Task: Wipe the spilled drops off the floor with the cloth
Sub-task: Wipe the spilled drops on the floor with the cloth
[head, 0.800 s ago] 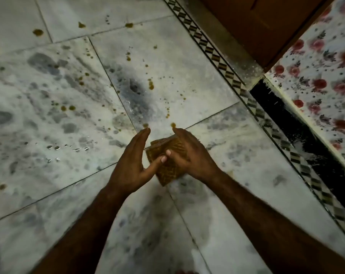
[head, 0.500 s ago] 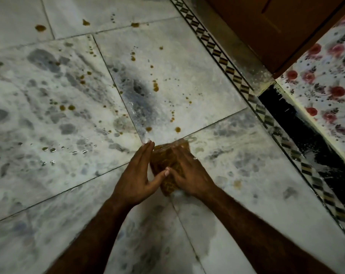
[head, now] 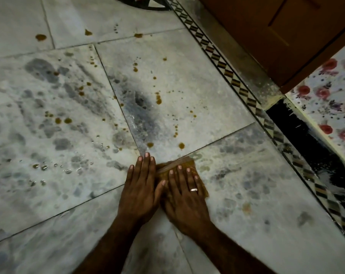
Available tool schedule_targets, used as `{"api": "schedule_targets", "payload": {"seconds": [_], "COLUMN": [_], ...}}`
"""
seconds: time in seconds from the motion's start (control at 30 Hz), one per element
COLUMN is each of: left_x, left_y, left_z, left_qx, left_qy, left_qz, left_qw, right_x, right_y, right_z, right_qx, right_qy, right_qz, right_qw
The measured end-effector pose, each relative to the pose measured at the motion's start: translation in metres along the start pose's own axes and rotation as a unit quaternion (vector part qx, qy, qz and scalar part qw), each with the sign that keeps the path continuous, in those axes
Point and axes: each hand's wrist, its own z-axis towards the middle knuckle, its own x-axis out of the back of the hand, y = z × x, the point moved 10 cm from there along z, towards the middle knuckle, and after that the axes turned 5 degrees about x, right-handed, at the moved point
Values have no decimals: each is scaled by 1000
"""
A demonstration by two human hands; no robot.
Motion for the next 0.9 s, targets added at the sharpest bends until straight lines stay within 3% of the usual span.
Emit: {"api": "schedule_targets", "payload": {"seconds": [0.3, 0.43, 0.6, 0.8, 0.9], "left_x": [-29, -28, -22, -26, -26], "left_y": [-15, -21, -29, -31, -31], "left_z": [-13, -15, -21, -21, -22], "left_qx": [-7, 35, 44, 45, 42], "left_qy": [-1, -4, 7, 2, 7], "left_qz": [56, 59, 59, 59, 64], "left_qw": [998, 998, 997, 997, 997], "right_x": [32, 31, 11, 42, 37], "right_y": [72, 36, 34, 77, 37], "right_z": [64, 106, 49, 98, 120], "right_qx": [-146, -56, 96, -75, 0], "right_qy": [88, 86, 67, 101, 88], "right_qz": [-28, -34, -54, -40, -42], "right_qw": [985, 994, 992, 991, 995]}}
